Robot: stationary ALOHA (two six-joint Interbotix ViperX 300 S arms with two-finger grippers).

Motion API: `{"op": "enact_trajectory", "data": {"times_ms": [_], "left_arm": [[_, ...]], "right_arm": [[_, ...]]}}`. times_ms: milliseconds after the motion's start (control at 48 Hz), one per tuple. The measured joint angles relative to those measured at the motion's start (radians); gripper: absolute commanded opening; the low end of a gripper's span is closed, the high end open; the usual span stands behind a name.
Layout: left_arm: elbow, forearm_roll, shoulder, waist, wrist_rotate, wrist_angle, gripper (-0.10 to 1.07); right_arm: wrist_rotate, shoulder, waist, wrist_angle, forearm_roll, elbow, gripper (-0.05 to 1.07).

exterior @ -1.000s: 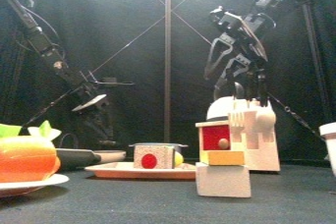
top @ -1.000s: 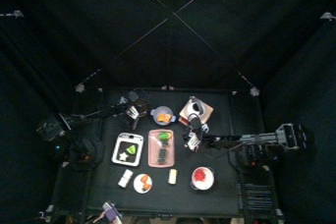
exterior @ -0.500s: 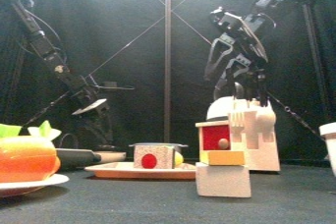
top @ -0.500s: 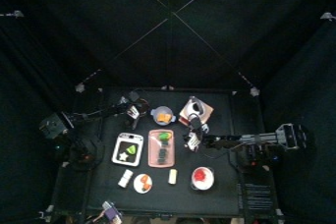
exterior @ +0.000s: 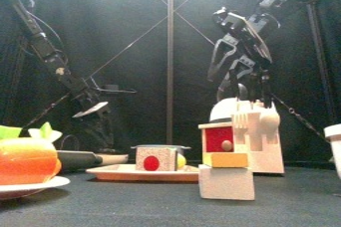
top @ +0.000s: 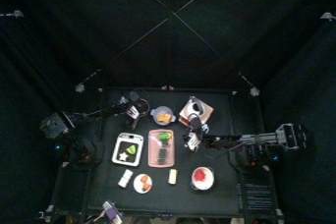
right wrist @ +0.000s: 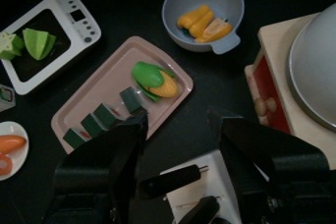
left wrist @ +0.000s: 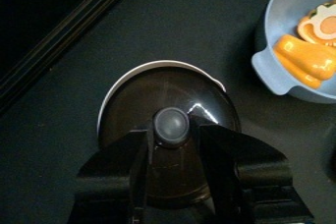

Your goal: Place pot lid on pan

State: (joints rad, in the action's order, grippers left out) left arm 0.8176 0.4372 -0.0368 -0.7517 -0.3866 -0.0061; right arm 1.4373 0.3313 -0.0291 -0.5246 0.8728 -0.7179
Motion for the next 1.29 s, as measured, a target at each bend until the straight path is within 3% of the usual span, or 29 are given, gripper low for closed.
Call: {"op": "enact_trajectory", "data": {"times_ms": [292, 750, 1292], "left_arm": [[0.000, -0.002, 0.002, 0.002, 0.000, -0.002, 0.76], [0.000, -0.011, 0.006, 0.000, -0.003, -0.046, 0.96], [0.051, -0.041, -0.120, 0.002, -0.002, -0.121, 0.96]], "right_arm": [[0.000, 0.000, 0.000, 0.002, -0.005, 0.000, 0.86], [0.000, -0.008, 0.000, 0.002, -0.011, 0.002, 0.86], [0.000, -0.008, 0.000, 0.005, -0.009, 0.002, 0.86]]}}
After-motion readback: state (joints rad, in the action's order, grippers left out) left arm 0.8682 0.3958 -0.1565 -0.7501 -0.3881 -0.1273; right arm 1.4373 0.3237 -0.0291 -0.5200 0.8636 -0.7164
